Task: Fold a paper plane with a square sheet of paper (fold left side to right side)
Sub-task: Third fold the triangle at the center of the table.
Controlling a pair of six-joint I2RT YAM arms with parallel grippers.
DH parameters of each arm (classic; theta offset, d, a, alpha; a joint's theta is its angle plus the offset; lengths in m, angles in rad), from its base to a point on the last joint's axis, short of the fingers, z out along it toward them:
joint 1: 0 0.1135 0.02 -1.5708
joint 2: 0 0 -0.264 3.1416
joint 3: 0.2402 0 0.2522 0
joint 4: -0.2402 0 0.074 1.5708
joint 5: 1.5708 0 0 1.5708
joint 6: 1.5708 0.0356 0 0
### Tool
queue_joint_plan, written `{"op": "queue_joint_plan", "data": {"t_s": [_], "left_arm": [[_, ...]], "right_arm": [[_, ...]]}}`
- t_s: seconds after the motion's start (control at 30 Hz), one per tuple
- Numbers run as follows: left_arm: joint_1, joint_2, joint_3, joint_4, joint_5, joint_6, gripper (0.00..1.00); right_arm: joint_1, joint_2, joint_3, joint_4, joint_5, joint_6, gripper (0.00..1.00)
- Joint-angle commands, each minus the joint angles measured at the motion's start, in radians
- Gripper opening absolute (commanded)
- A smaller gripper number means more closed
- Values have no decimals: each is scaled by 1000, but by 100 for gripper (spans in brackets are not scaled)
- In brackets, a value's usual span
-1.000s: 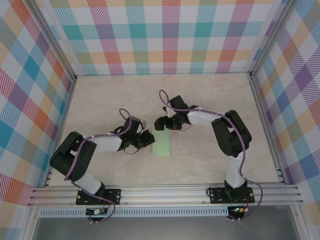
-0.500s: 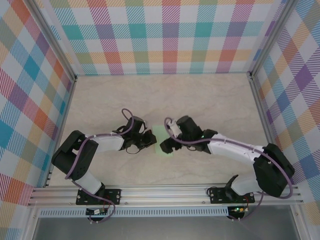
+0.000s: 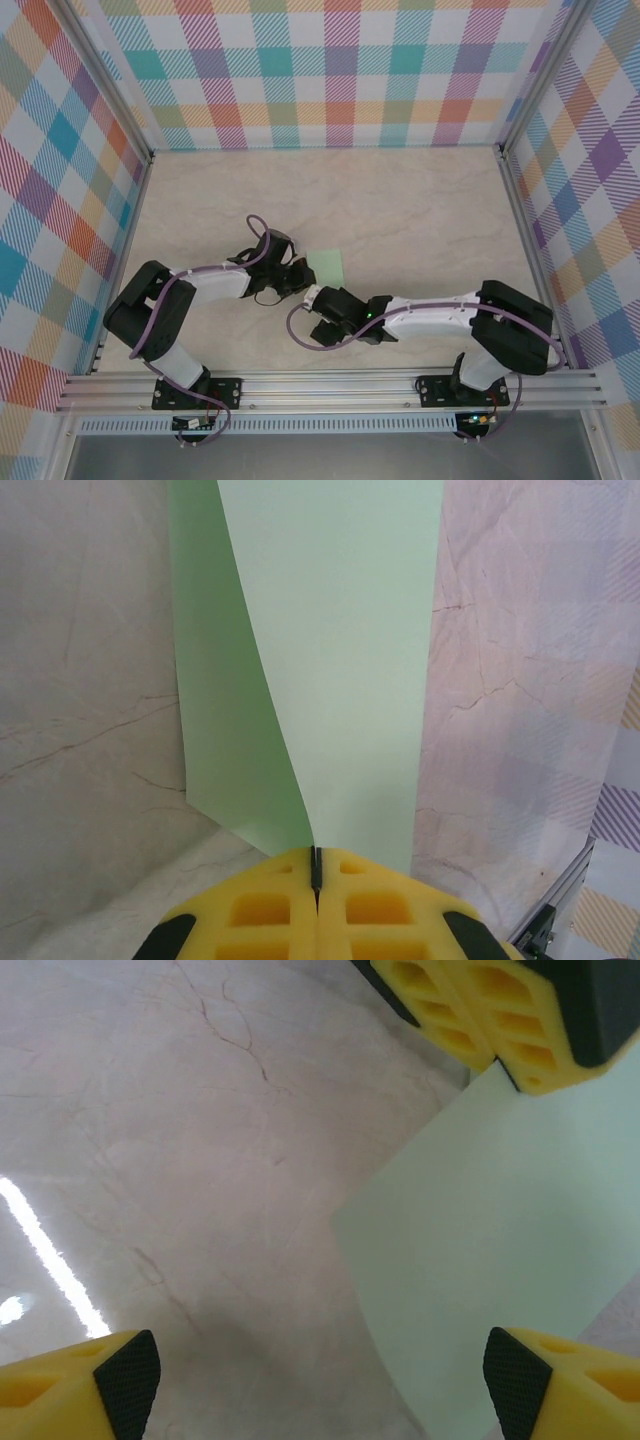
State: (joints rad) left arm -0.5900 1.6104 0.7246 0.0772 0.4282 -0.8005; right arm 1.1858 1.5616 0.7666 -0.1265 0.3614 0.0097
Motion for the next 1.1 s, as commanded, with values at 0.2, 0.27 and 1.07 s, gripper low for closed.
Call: {"op": "queue_joint_plan", "data": {"t_s": [0.2, 0.27, 1.07], "left_arm": [[-14, 6, 24, -34, 6, -2, 0], [-14, 4, 24, -37, 3, 2, 0], [119, -158, 65, -315, -54, 152, 54]], "right_arm": [[6, 74, 94, 43, 97, -60, 61], [6, 73, 92, 45, 95, -58, 50], [-54, 60, 54, 13, -95, 15, 0]]}}
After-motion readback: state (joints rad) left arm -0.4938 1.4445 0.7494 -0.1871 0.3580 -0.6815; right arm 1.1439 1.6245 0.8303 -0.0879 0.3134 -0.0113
